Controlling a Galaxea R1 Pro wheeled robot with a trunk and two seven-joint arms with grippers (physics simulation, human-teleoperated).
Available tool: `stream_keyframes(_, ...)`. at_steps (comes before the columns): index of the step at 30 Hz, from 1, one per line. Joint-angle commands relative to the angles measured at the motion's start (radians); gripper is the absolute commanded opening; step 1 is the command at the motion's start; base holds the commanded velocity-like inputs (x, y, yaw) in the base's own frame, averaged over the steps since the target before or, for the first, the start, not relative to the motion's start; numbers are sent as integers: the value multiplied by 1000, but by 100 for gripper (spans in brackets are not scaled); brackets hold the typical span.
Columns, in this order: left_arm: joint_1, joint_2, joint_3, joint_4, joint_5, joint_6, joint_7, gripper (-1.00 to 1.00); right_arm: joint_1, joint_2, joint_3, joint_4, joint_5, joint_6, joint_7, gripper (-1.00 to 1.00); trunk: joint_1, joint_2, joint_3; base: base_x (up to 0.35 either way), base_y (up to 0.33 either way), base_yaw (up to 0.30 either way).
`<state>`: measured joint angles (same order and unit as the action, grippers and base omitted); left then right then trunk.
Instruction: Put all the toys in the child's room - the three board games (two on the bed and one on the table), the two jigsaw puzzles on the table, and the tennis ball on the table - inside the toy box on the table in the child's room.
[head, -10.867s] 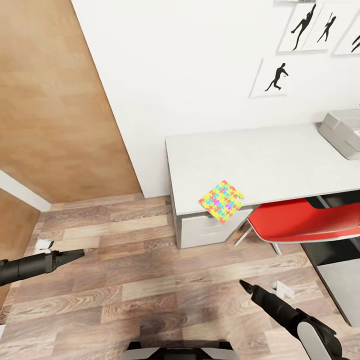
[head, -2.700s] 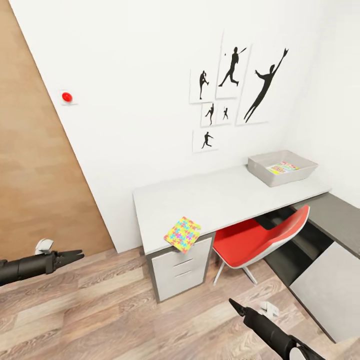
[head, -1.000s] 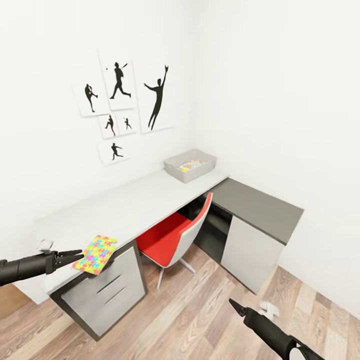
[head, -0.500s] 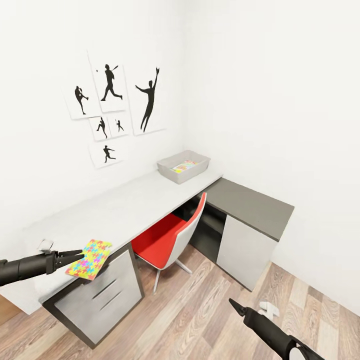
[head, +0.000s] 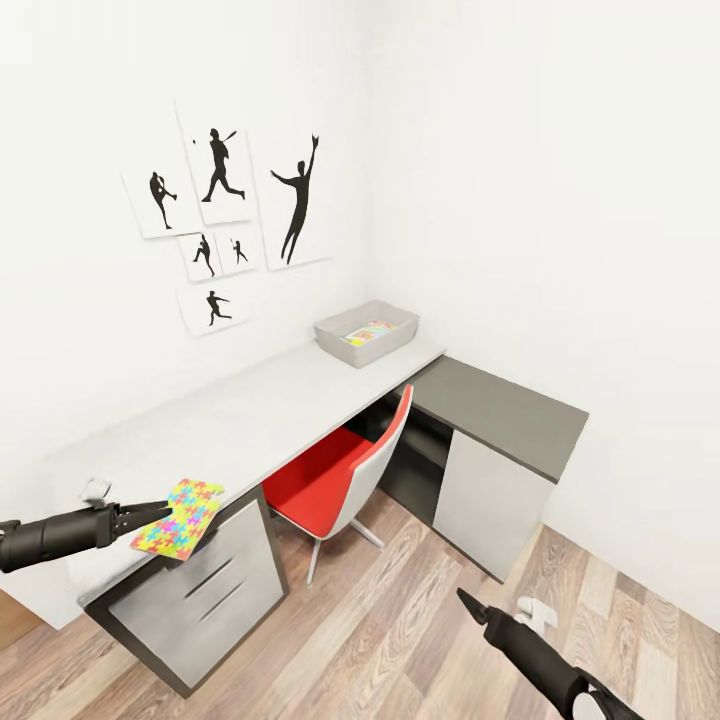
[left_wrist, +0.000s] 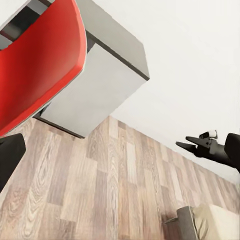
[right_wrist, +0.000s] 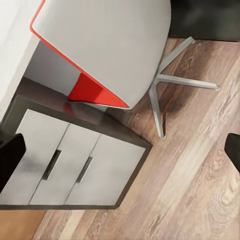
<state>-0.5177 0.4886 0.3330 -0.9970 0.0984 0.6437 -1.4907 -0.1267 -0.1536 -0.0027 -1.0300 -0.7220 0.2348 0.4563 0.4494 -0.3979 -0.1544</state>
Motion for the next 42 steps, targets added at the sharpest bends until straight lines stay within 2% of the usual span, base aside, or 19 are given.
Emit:
stream_keyframes(1,-1,0,2,2,1,33,-3,100,-1,-2,-2,-8,-15,9,2,100,1,-2,-2,0,0,0)
stream_keyframes(5,-5,0,5,35,1,128,27,100,-22,-2,-8,-45,-35,29,0,100,1,-2,-2,0,0,0)
stream_keyframes(7,-8,-1,6,81,2,175,82,100,-51,1,-12,-59,-61,56,-1,100,1,-2,-2,0,0,0)
stream_keyframes(10,-12,-1,7,146,6,201,159,100,-73,5,-13,-64,-94,72,-10,100,1,-2,-2,0,0,0)
stream_keyframes(13,-14,-1,8,198,9,210,211,100,-98,10,-13,-66,-107,79,-27,100,1,-2,-2,0,0,0)
stream_keyframes(17,-14,-1,11,225,13,228,244,100,-117,14,-13,-67,-112,81,-37,100,1,-2,-2,0,0,0)
stream_keyframes(20,-15,-13,39,234,14,249,293,100,-123,22,-10,-70,-112,75,-40,100,1,-2,-2,0,0,0)
stream_keyframes(22,-15,-31,67,245,14,256,347,100,-125,33,-8,-76,-110,73,-40,100,1,-2,-2,0,0,0)
stream_keyframes(23,-16,-41,87,259,14,259,392,100,-125,38,-9,-88,-109,76,-40,100,1,-2,-2,0,0,0)
stream_keyframes(24,-17,-51,113,288,15,262,463,100,-125,42,-10,-112,-110,81,-39,100,1,-2,-2,0,0,0)
stream_keyframes(27,-23,-58,137,337,18,265,537,100,-125,43,-11,-139,-111,86,-37,100,1,-2,-2,0,0,0)
stream_keyframes(35,-74,-54,148,421,37,286,577,100,-119,44,-11,-165,-111,87,-30,100,1,-2,-2,0,0,0)
stream_keyframes(42,-116,-55,150,437,41,307,576,100,-109,37,-10,-240,-112,89,-28,100,1,-2,-2,0,0,0)
